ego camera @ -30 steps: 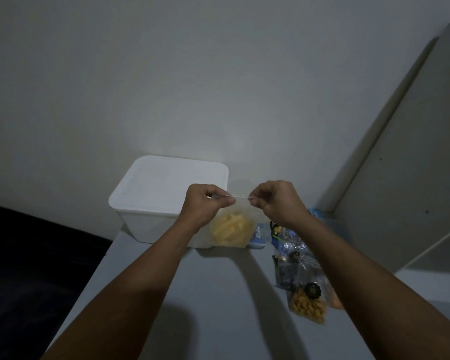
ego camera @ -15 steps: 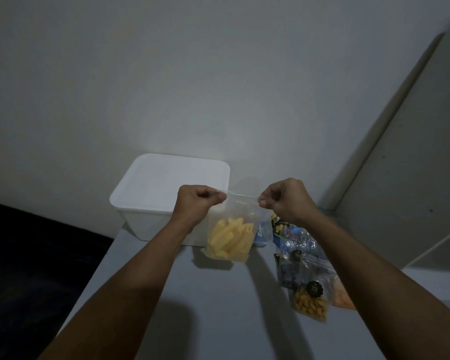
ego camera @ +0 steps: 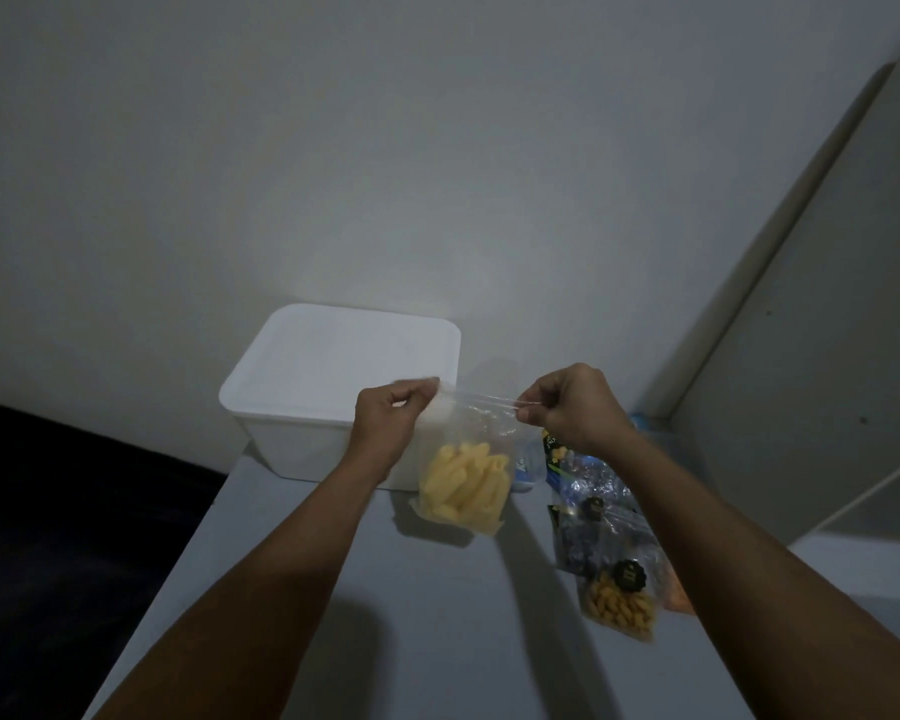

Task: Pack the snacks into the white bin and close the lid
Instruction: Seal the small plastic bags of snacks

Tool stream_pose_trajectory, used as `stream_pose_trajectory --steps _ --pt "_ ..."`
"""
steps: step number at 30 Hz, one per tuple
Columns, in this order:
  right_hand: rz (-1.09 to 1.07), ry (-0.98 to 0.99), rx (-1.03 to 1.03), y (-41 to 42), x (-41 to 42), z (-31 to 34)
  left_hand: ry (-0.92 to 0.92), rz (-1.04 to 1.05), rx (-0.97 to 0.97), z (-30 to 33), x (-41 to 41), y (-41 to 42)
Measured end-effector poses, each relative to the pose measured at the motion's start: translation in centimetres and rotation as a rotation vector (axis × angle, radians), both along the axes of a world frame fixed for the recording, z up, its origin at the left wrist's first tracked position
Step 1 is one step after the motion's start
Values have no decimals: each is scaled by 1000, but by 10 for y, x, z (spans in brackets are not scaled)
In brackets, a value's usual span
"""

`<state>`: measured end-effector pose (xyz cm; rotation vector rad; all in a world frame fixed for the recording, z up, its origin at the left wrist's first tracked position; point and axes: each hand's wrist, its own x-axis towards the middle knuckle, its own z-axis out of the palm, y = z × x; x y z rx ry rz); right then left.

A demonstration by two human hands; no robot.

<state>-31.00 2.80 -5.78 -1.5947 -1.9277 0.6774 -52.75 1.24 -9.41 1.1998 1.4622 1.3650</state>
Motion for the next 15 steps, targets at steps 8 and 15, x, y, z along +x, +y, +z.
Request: stream_pose_trajectory --steps 8,15 --pt "-47 52 112 -14 -16 -17 22 174 -217 8 40 -14" --pt "41 190 5 -21 -16 -24 -266 30 -362 11 38 -8"
